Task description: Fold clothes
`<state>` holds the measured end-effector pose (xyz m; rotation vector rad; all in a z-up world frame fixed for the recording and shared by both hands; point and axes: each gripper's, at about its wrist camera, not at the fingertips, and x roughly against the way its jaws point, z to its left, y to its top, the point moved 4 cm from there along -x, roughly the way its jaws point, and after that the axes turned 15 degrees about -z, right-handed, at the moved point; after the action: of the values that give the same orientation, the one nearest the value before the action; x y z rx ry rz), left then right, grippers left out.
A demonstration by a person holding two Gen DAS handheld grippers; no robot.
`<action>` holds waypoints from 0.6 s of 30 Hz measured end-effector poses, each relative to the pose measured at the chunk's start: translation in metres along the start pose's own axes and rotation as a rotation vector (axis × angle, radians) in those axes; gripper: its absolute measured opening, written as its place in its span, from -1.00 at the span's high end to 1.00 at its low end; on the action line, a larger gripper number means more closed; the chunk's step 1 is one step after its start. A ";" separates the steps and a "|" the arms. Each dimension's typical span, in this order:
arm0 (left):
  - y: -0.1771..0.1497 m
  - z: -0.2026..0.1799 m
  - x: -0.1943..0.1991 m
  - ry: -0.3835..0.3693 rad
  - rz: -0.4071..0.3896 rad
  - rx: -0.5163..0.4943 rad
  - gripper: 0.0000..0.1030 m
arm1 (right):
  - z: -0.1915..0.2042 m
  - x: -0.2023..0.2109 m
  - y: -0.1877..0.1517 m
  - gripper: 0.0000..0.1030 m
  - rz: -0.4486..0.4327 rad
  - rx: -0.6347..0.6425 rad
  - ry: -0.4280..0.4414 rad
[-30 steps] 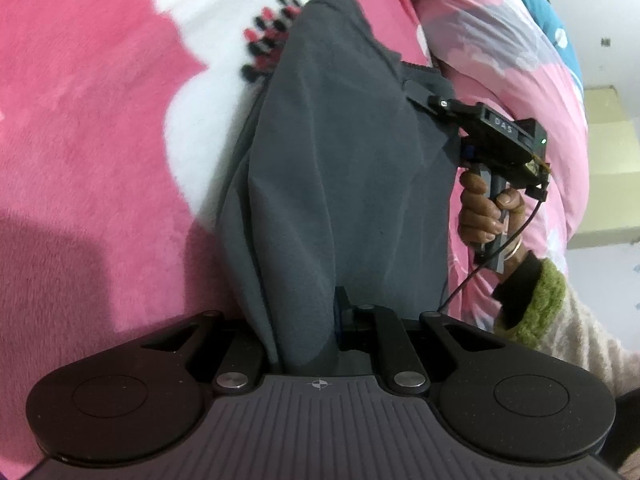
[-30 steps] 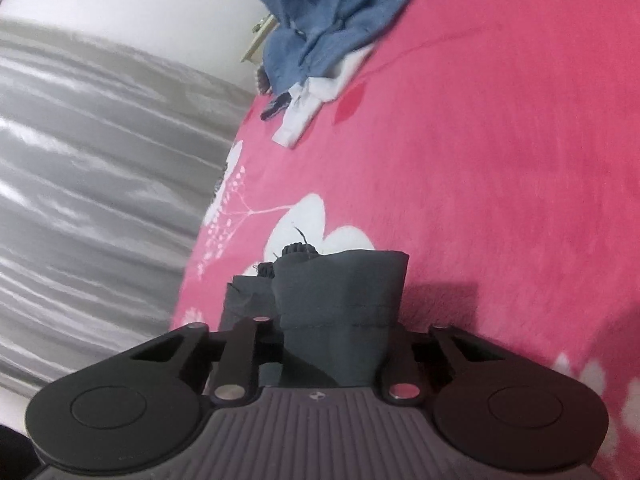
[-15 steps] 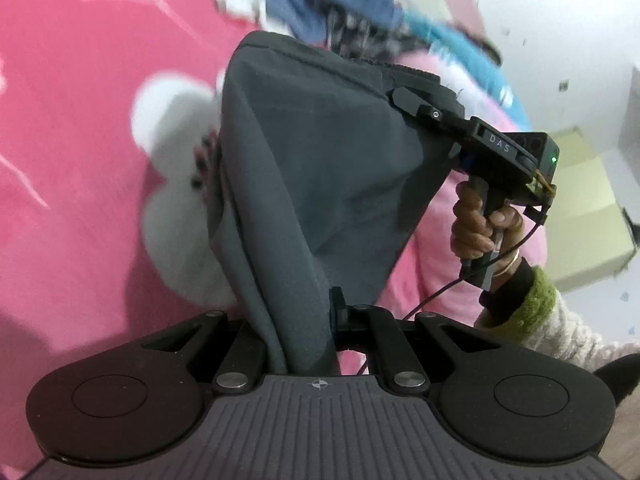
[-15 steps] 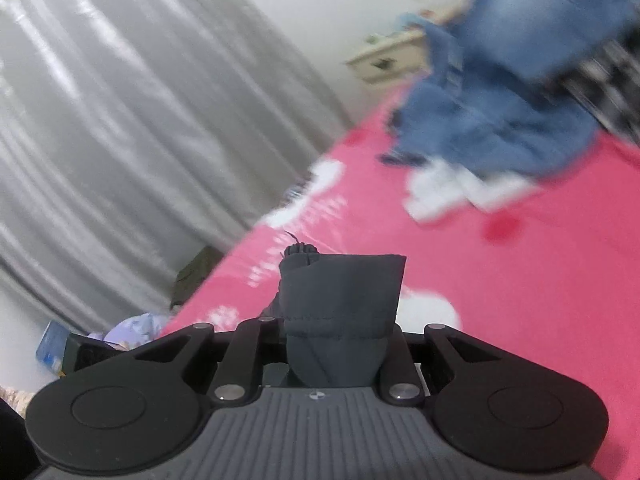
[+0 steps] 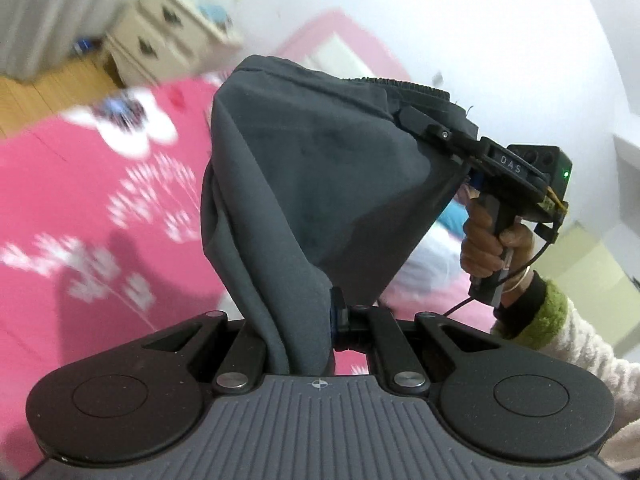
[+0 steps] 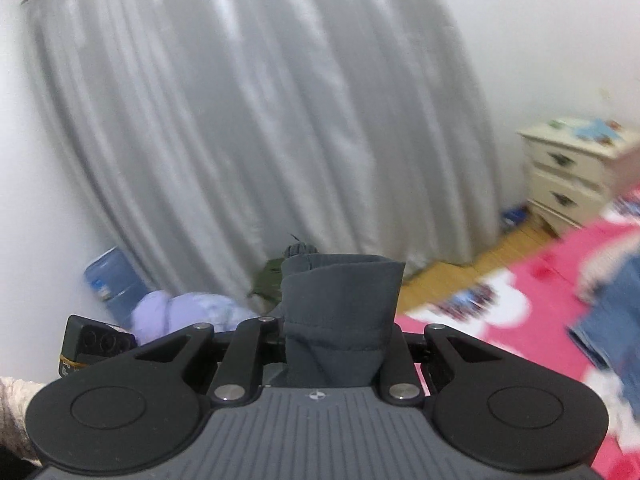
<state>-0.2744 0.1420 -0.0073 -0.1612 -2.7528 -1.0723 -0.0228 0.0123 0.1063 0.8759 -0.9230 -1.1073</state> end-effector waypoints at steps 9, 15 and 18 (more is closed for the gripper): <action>0.009 0.005 0.129 0.188 -0.191 0.042 0.88 | 0.137 -0.093 -0.008 0.60 0.033 0.010 0.303; -0.019 0.021 0.208 0.306 -0.283 0.137 0.88 | 0.196 -0.148 -0.058 0.60 0.093 -0.097 0.443; -0.038 0.035 0.237 0.358 -0.311 0.214 0.88 | 0.213 -0.170 -0.087 0.60 0.141 -0.157 0.488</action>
<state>-0.5169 0.1459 -0.0079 0.4568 -2.5847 -0.7657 -0.2801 0.1337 0.0760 0.8827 -0.4778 -0.7814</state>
